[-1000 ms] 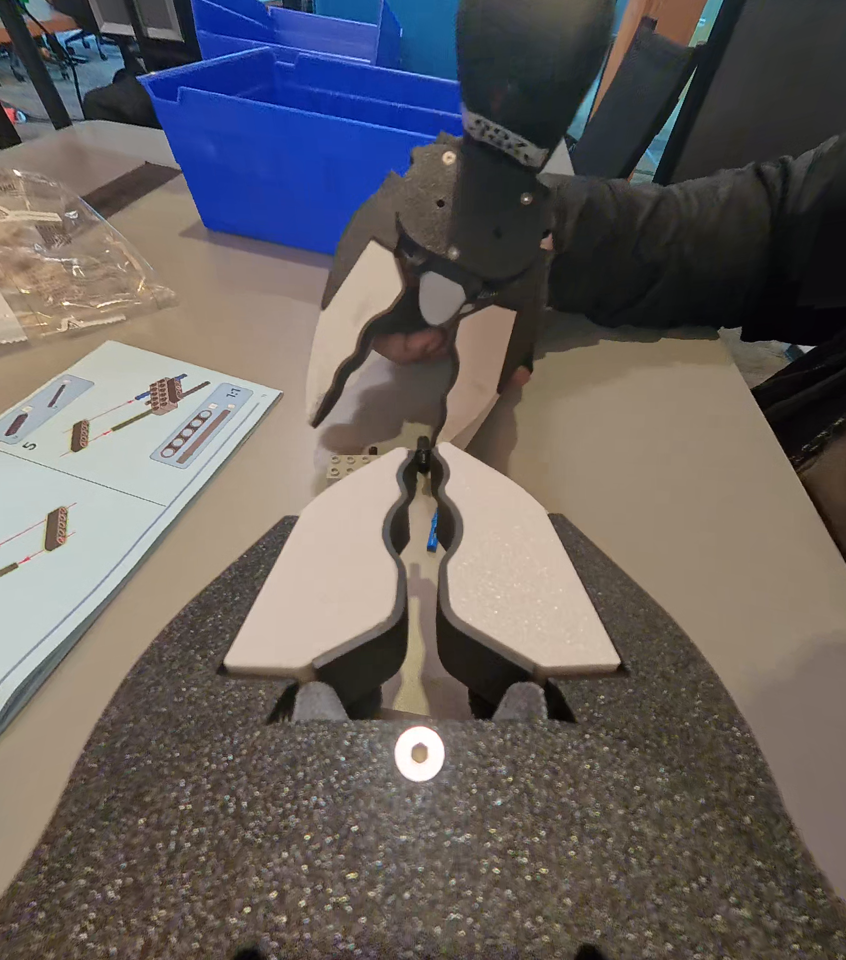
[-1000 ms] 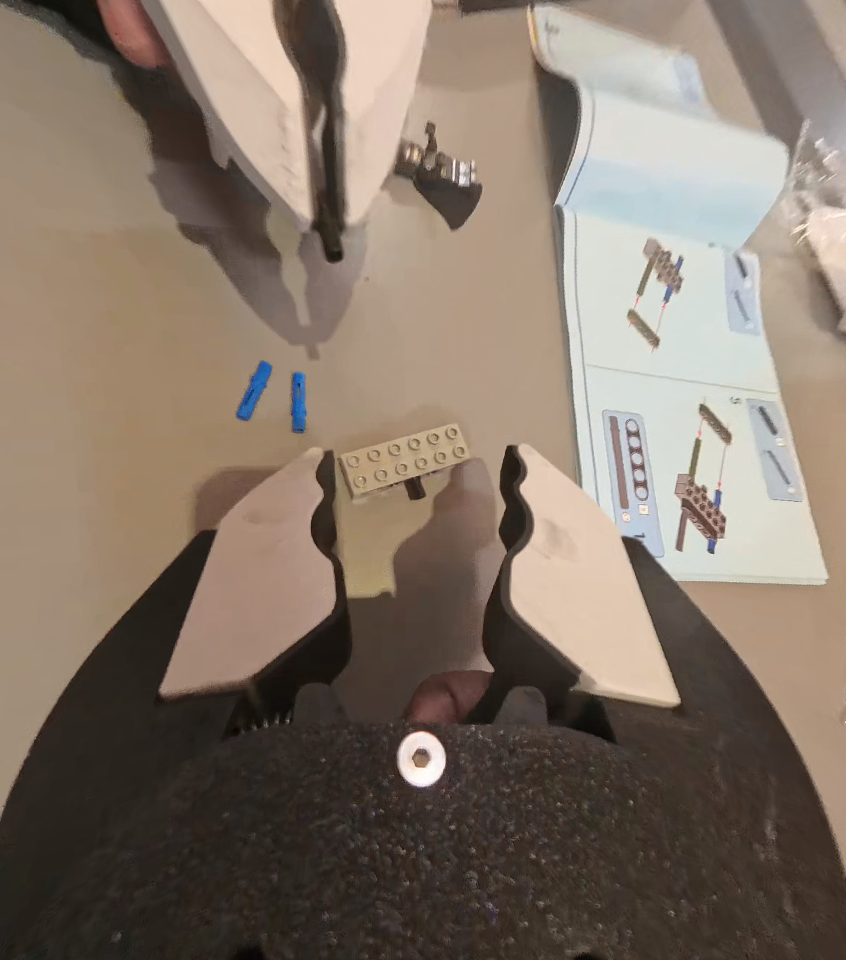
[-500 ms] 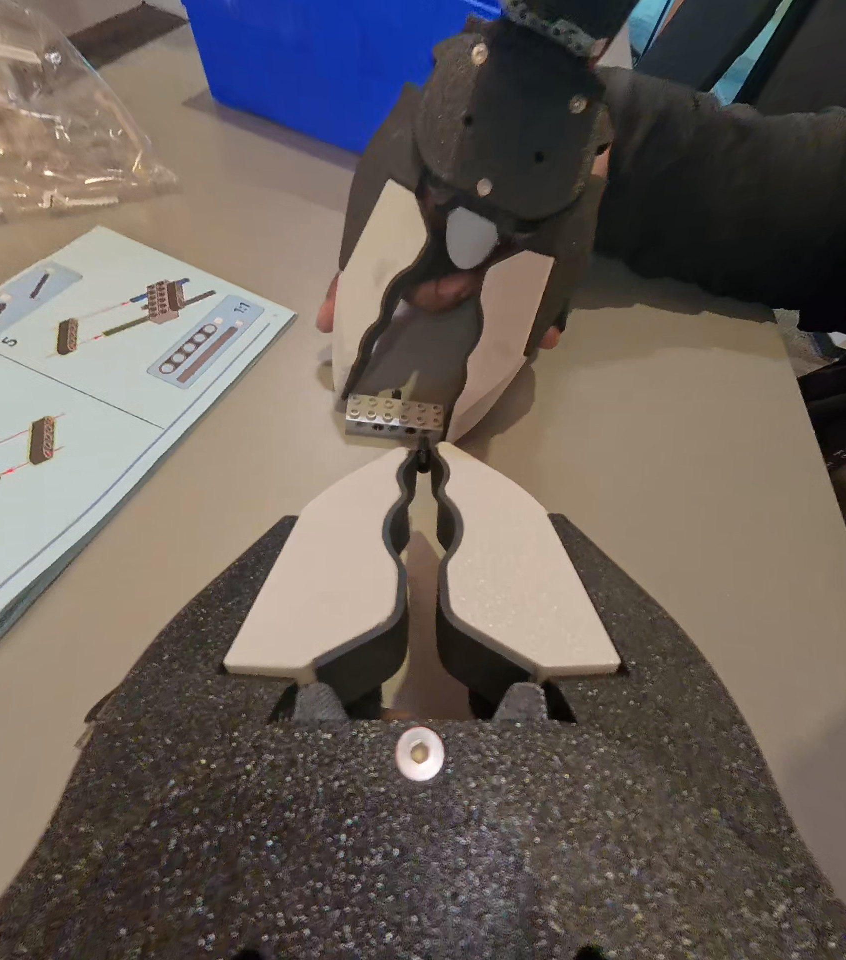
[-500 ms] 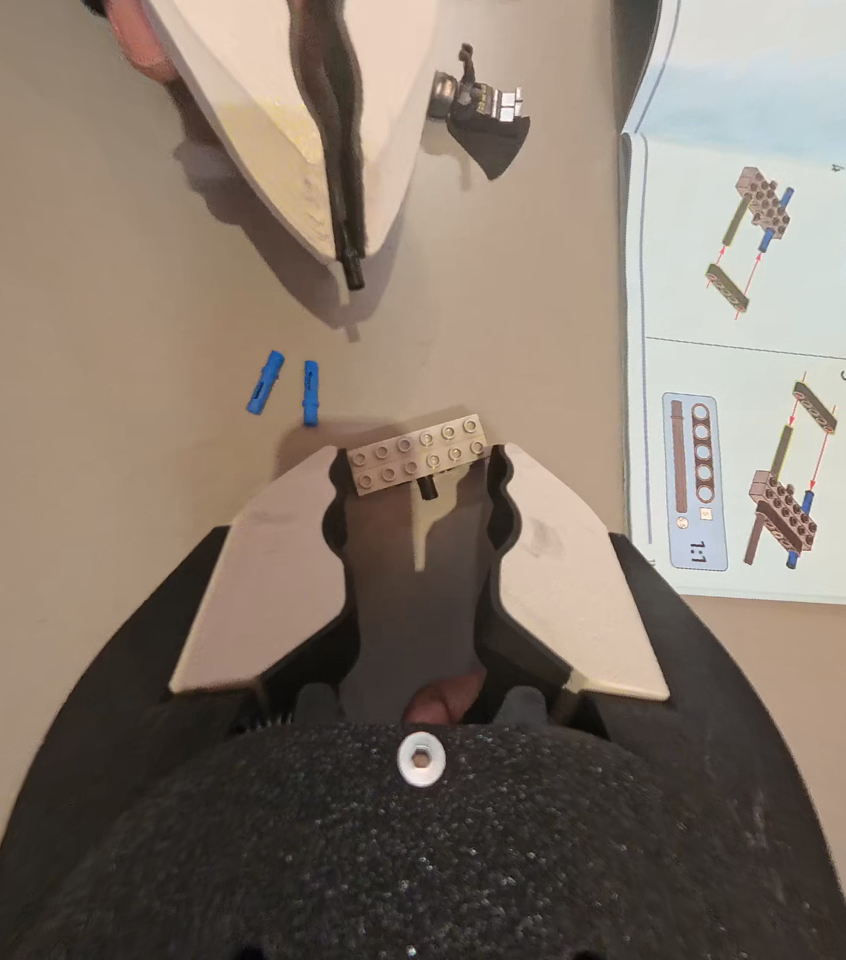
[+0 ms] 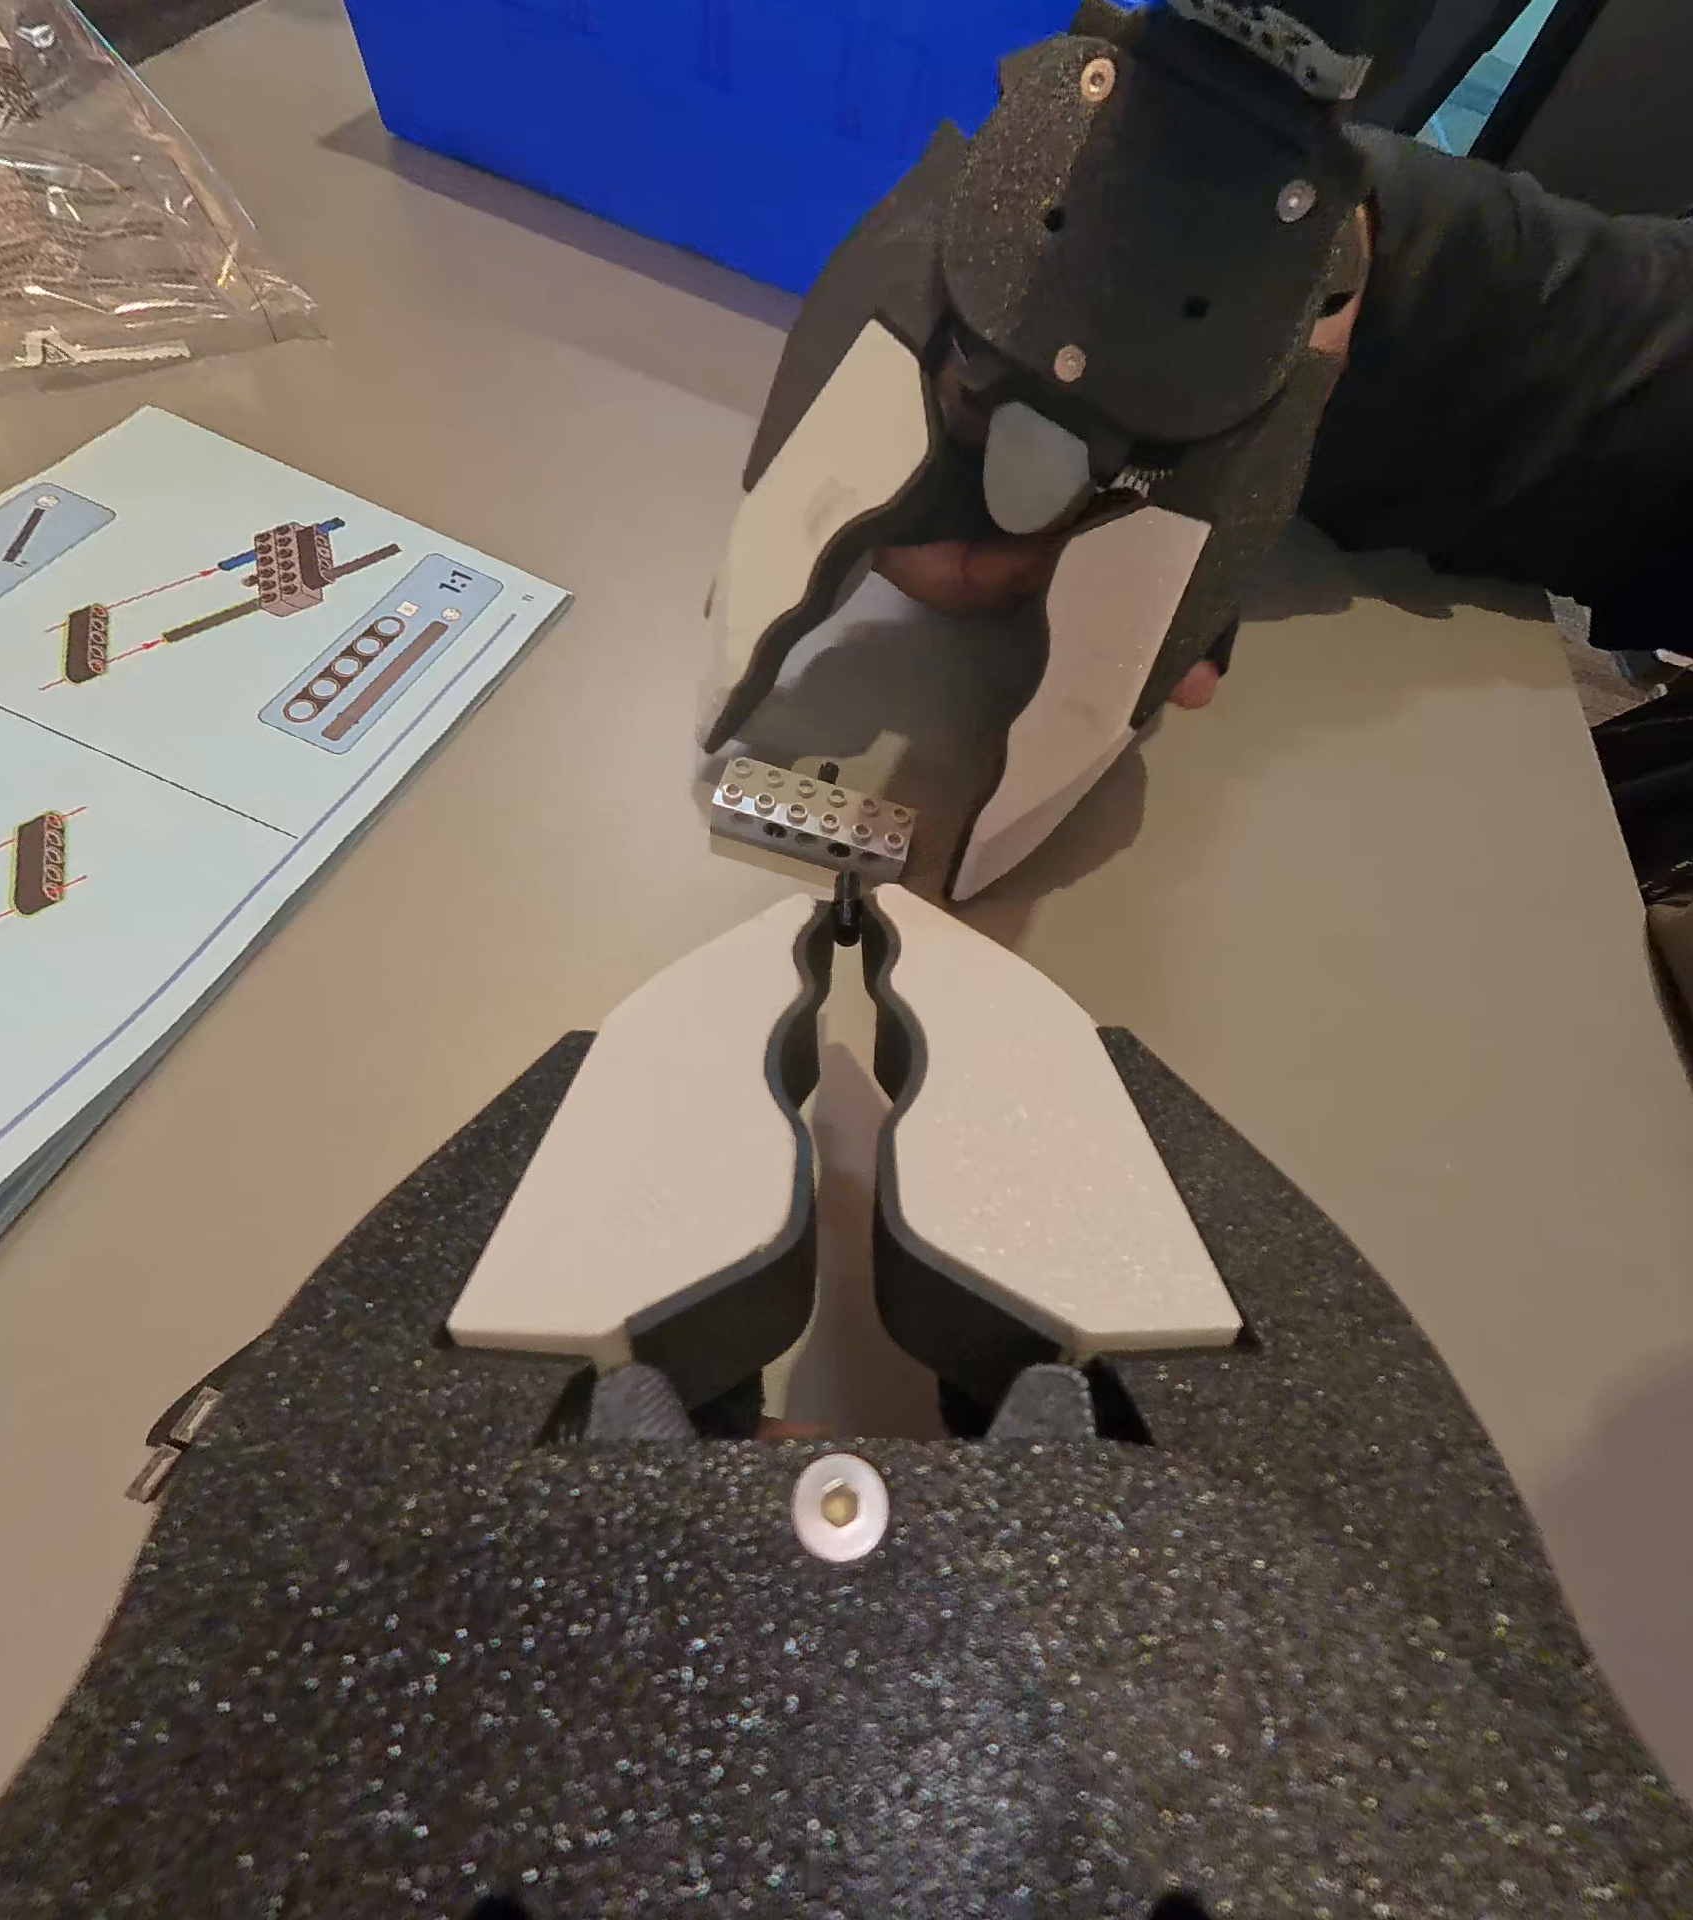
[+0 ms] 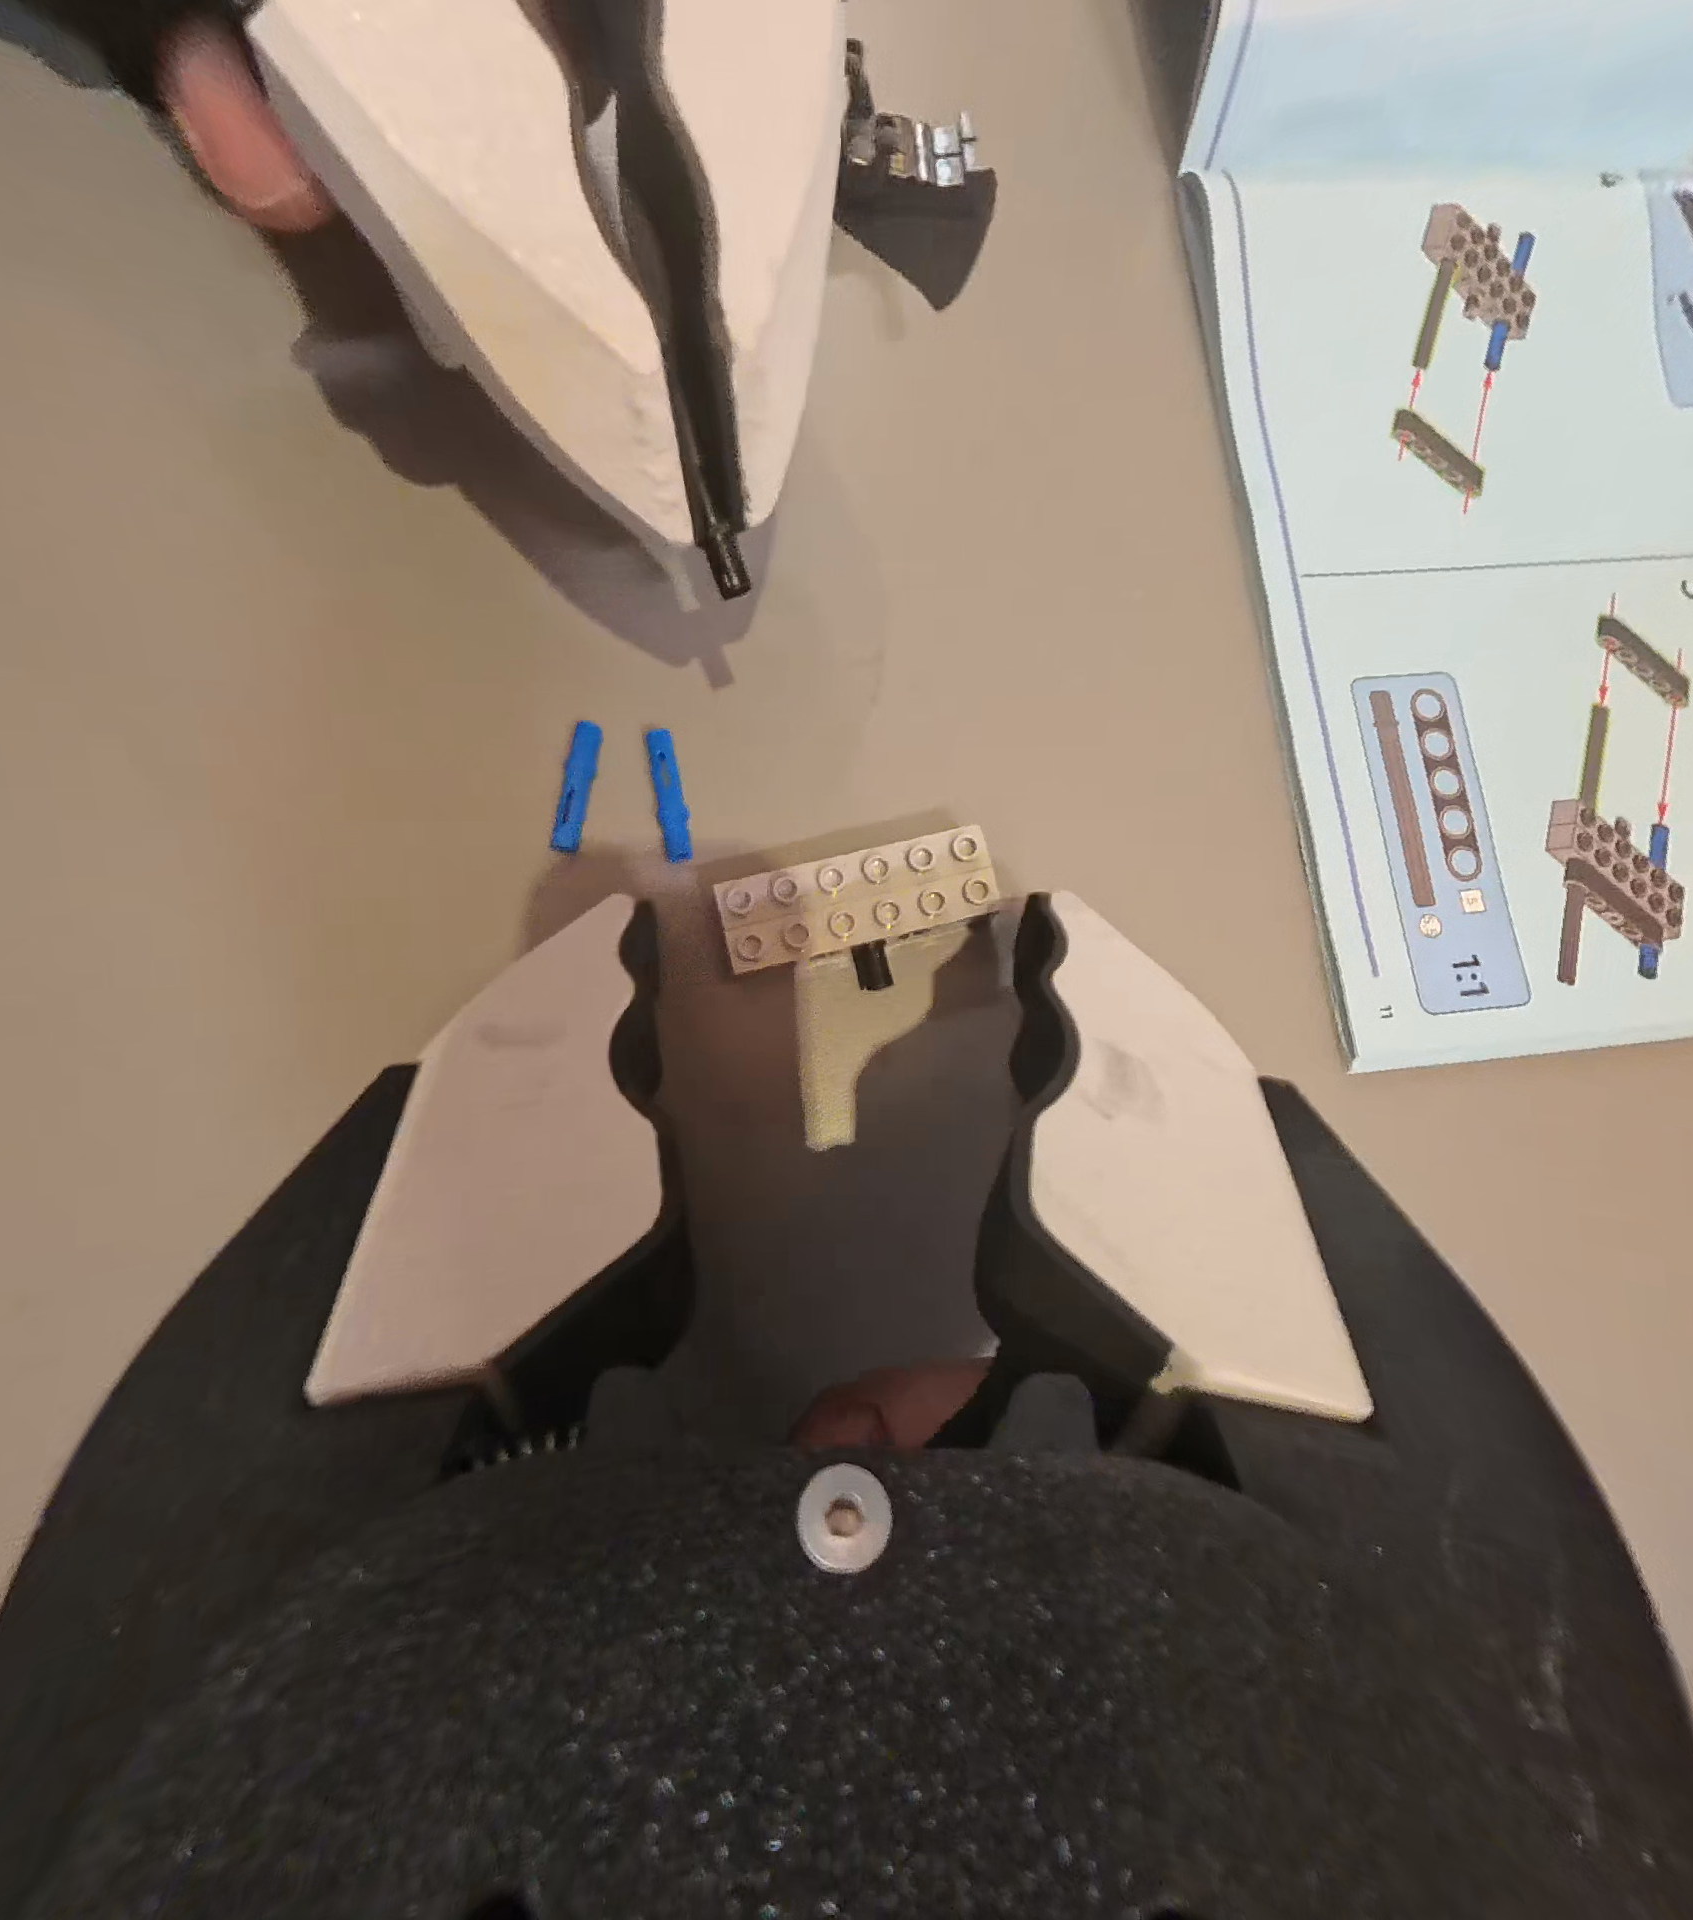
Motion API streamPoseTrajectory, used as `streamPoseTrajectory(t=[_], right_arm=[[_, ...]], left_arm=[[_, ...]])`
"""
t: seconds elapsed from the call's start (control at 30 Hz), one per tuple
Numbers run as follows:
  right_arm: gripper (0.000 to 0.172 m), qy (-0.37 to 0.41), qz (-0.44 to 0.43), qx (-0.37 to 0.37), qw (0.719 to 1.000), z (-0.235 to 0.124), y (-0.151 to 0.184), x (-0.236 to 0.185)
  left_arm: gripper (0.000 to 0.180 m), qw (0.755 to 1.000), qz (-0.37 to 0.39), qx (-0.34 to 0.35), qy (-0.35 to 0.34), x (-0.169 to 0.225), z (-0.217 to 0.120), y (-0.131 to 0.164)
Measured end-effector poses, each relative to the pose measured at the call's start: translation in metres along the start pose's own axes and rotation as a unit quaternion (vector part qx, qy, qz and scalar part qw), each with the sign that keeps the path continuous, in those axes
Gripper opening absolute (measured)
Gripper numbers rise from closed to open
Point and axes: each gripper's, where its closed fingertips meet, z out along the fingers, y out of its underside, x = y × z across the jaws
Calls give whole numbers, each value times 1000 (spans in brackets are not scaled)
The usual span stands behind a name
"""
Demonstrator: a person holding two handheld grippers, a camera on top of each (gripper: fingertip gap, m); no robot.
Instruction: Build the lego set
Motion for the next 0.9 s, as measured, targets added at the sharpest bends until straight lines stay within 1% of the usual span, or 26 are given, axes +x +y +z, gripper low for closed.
streamPoseTrajectory(t=[0.07, 0.27, 0.33, 0.4, 0.53, 0.63, 0.7, 0.77, 0.9], right_arm=[[71, -10, -13, 1, 1000, -1, 1, 2], [71, -52, -51, 6, 997, 2, -2, 1], [67, -73, -52, 2, 996, 3, -2, -2], [53, -78, -53, 4, 996, 3, -2, -5], [52, -41, -56, 21, 997, 0, -5, 1], [51, -23, -78, 92, 992, -12, -22, -3], [51, -15, -84, 129, 988, -18, -32, -7], [51, 3, -100, 145, 984, -19, -38, -10], [51, 21, -116, 171, 978, -21, -47, -13]], left_arm=[[5, 1000, 1, -1, 1, 0, 0, 0], [5, 1000, 0, -8, 4, 1, 1, 3], [5, 1000, -1, -12, 5, 1, 1, 4], [5, 1000, -2, -14, 5, 1, 1, 4], [5, 1000, -5, -12, 8, 1, 0, 4], [5, 1000, -17, -2, 16, 1, -1, 2], [4, 998, -42, 24, 37, 5, -2, -5], [4, 995, -66, 49, 59, 8, -3, -12], [4, 990, -89, 66, 84, 13, -4, -16]])
